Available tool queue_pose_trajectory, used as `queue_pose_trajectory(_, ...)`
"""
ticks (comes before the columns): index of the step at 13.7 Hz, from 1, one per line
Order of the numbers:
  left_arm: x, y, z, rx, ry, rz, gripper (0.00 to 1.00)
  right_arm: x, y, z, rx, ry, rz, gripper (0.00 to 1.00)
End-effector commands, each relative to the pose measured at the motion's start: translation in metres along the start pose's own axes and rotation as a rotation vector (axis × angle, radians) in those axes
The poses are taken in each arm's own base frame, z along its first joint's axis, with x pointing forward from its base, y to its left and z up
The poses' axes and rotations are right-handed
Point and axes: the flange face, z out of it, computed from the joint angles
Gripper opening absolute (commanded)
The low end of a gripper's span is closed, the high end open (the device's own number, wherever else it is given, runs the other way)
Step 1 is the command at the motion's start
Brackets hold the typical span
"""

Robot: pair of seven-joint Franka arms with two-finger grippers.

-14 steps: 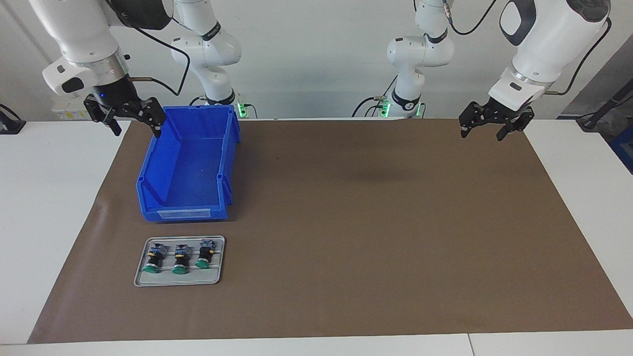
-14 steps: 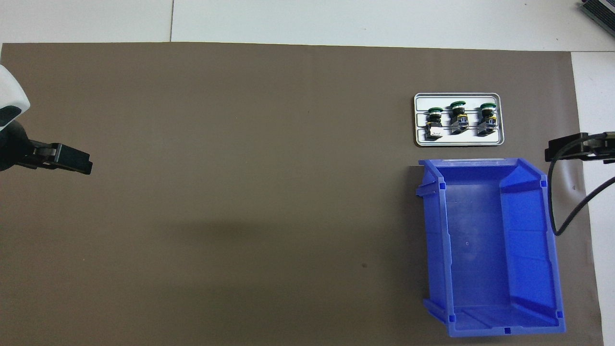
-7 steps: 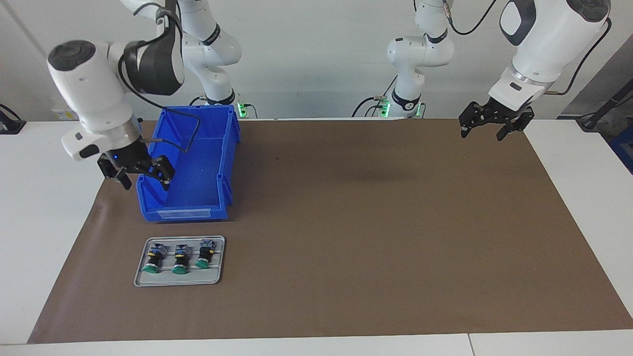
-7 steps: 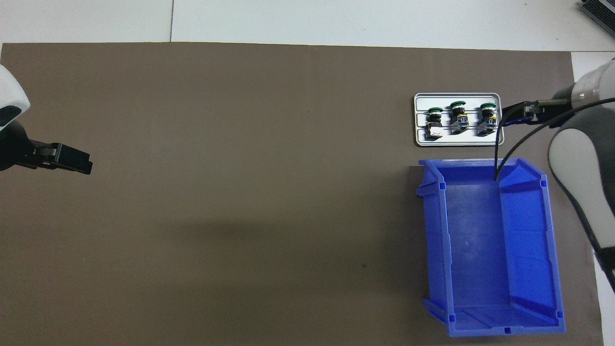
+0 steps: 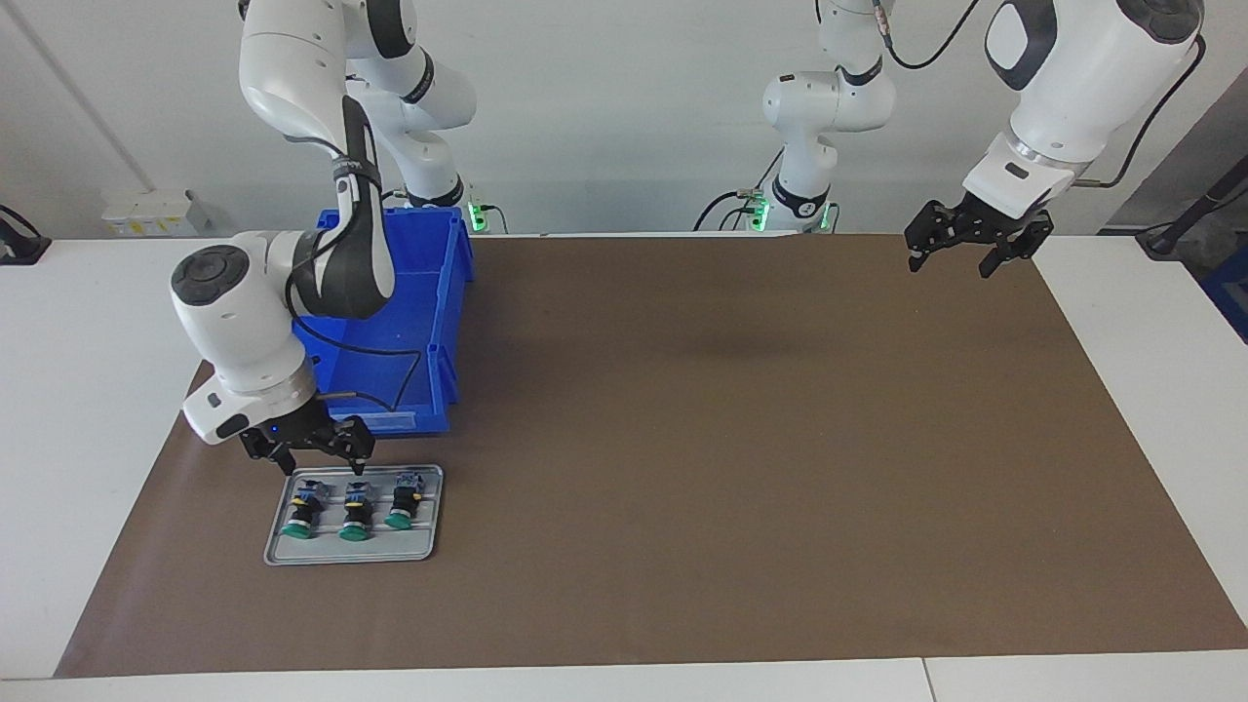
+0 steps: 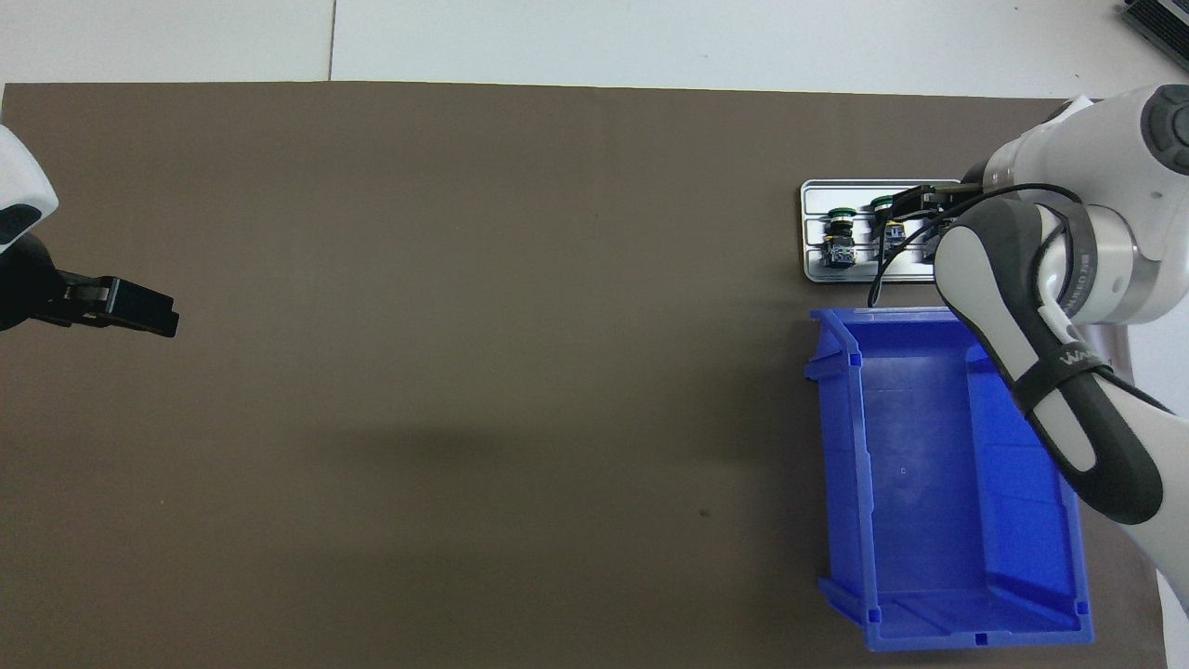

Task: Place and press button with both arms
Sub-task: 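Reach the right gripper to the metal tray and grasp a green-capped part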

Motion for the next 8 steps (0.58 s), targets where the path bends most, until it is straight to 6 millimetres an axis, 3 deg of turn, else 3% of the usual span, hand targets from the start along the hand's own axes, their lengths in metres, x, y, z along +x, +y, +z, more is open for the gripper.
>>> queue_pose_trajectory(1,-0.008,-0.002,-0.001,0.015,0.015,0.005,1.0,0.007,0.002,0.034,0.018,0.03,-0.044,1.0)
queue_pose_trajectory(3,-0.008,-0.002,-0.001,0.015,0.015,0.005,1.0,0.007,0.002,0.055,0.021,0.037,-0.043,1.0)
queue_pose_trajectory(8,-0.008,-0.002,-0.001,0.015,0.015,0.005,1.0,0.004,-0.004,0.078,0.048,0.046,-0.031,0.97)
